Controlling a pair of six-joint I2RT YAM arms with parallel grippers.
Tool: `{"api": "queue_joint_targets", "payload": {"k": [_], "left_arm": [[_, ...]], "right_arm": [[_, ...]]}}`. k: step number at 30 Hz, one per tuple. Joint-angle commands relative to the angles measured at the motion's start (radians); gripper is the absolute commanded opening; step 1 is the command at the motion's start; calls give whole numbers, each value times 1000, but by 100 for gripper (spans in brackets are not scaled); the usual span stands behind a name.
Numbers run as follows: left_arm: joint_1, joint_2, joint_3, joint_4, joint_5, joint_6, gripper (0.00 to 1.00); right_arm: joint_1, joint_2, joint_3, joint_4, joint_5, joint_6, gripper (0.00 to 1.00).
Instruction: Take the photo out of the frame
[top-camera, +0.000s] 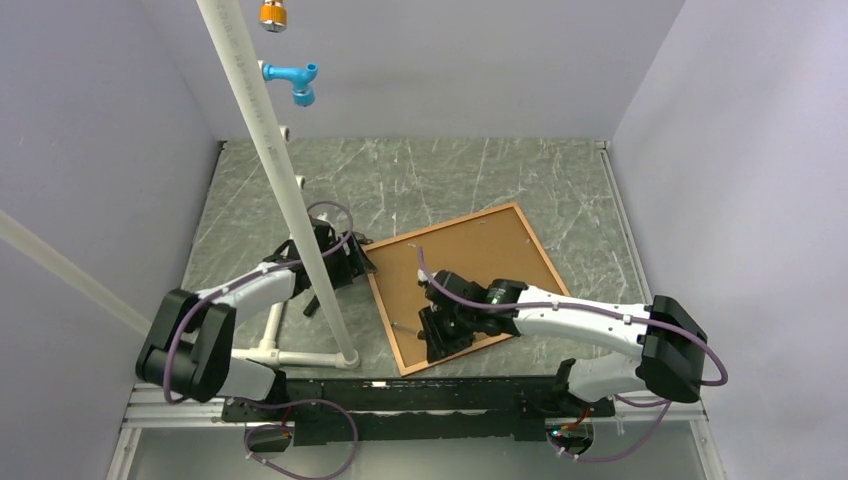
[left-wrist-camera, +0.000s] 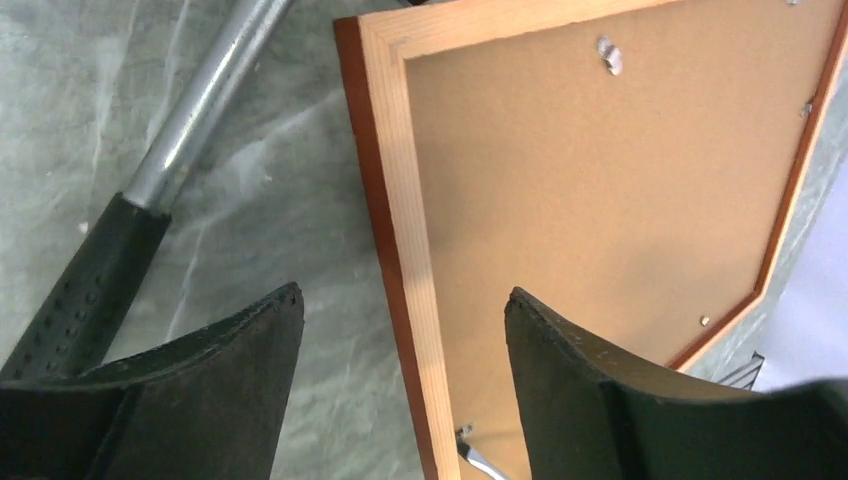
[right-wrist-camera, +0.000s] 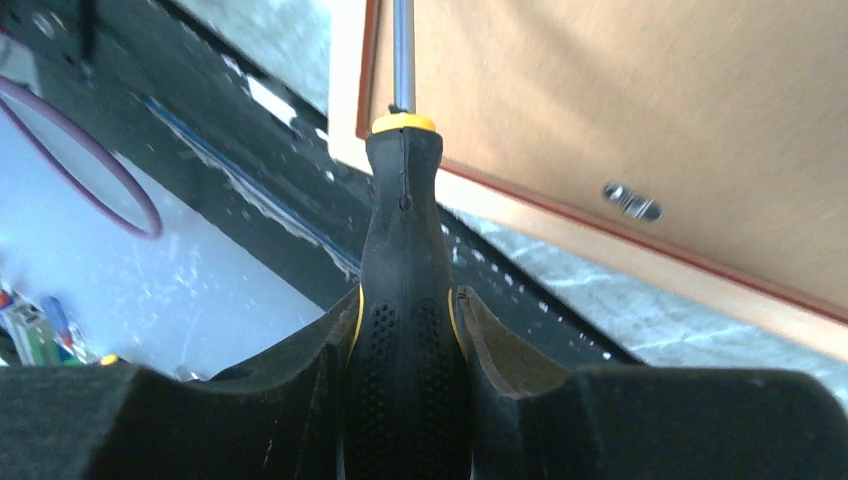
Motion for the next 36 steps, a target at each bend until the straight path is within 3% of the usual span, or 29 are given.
{"api": "queue_joint_targets", "payload": {"k": [1, 6, 9, 17, 24, 31, 36], "left_arm": [[7, -122, 61, -117, 42, 121, 78], [18, -143, 101, -138, 226, 159, 78], [18, -145, 87, -90, 331, 170, 77], [17, -194, 34, 9, 391, 160, 73], [14, -145, 2, -47, 268, 78, 69], [-55, -30, 56, -117, 144, 44, 68], [-92, 3, 56, -128, 66, 11, 67]], "right_arm": [[-87, -13, 87, 32, 20, -103, 0], [-215, -7, 96, 147, -81, -175, 0], [-234, 40, 154, 119, -73, -210, 0], [-306, 102, 231, 46, -79, -279, 0], [-223, 12, 163, -86, -21, -209, 0], [-68, -33, 103, -98, 0, -67, 0], [-44, -28, 60, -39, -15, -33, 0]]}}
